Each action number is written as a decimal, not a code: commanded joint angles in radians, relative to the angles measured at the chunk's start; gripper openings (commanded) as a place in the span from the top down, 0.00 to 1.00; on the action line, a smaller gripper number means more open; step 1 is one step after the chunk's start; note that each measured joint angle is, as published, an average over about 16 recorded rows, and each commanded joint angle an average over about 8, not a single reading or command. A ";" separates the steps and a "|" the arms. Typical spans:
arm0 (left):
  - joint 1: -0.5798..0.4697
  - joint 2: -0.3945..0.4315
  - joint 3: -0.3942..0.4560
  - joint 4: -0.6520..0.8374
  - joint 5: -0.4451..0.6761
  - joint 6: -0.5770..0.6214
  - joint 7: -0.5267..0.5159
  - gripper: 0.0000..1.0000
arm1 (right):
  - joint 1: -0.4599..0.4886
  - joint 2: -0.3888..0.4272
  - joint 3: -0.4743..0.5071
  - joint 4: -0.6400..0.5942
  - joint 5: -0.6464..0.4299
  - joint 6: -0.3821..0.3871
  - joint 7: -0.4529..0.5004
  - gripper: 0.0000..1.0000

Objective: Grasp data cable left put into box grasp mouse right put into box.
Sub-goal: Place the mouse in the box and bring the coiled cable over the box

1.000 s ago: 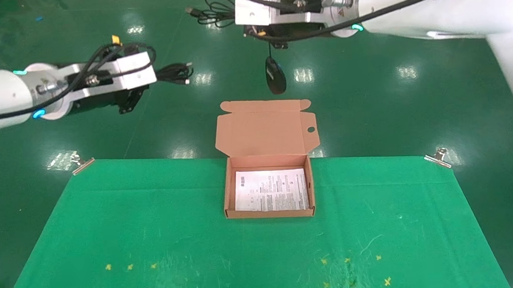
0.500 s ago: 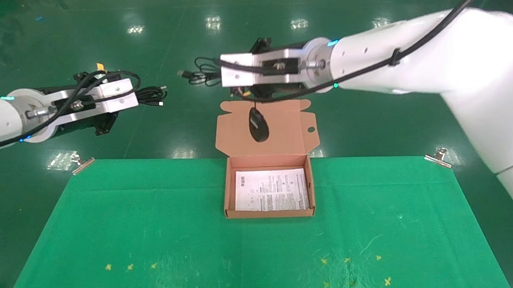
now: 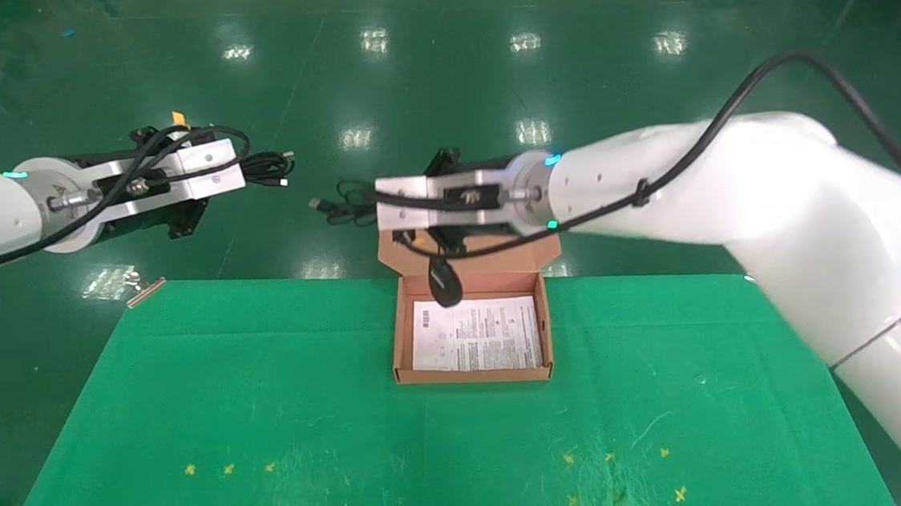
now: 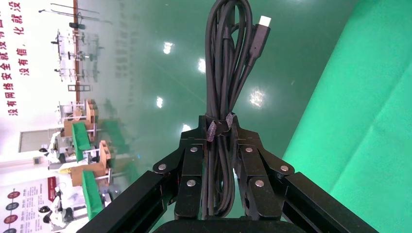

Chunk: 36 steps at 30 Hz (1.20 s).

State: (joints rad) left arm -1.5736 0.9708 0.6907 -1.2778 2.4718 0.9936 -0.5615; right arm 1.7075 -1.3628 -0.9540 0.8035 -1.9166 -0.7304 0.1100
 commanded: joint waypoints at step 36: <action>0.006 0.001 -0.002 -0.015 -0.008 -0.008 0.001 1.00 | -0.035 0.022 -0.318 -0.157 0.213 0.053 0.269 0.00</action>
State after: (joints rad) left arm -1.5646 0.9751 0.6910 -1.2950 2.4587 0.9831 -0.5564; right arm 1.6744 -1.3411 -1.2697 0.6439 -1.7068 -0.6745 0.3826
